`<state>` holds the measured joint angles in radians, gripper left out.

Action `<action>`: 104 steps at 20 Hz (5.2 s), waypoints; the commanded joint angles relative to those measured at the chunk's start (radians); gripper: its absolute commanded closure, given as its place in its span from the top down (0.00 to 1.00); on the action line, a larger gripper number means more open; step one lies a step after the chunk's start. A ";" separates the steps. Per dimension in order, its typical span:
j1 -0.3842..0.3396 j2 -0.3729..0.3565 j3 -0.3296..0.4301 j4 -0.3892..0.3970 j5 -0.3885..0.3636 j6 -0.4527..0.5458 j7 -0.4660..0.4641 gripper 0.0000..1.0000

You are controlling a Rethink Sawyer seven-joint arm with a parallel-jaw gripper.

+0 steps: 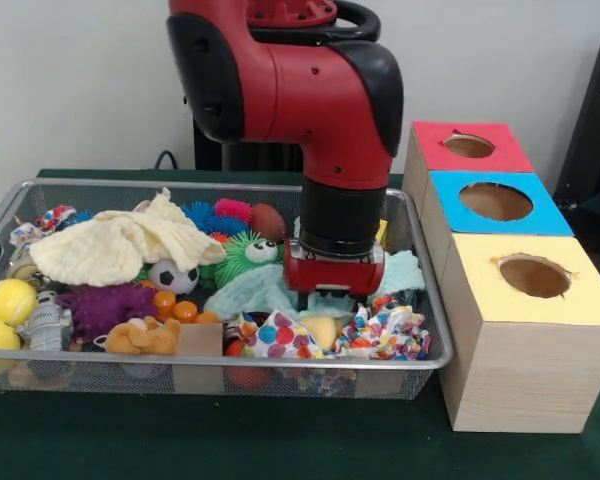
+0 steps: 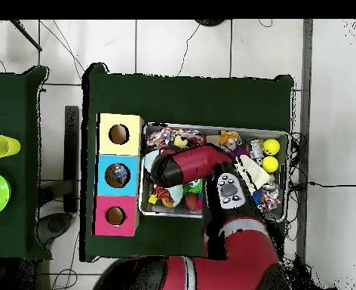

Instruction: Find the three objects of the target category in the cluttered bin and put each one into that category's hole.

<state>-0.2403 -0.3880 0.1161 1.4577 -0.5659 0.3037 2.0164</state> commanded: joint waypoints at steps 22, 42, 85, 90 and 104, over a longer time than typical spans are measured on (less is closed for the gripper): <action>-0.043 0.137 -0.173 -0.010 0.163 -0.180 0.136 0.00; -0.552 -0.307 0.324 0.316 0.110 0.338 -0.259 0.00; -0.422 -0.448 0.330 0.369 0.137 0.430 0.021 1.00; -0.403 -0.441 0.325 0.375 0.158 0.410 0.036 1.00; -0.559 -0.176 0.510 0.400 0.068 0.203 -0.141 1.00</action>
<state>-0.7318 -0.6980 0.4981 1.7828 -0.4393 0.5745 2.1108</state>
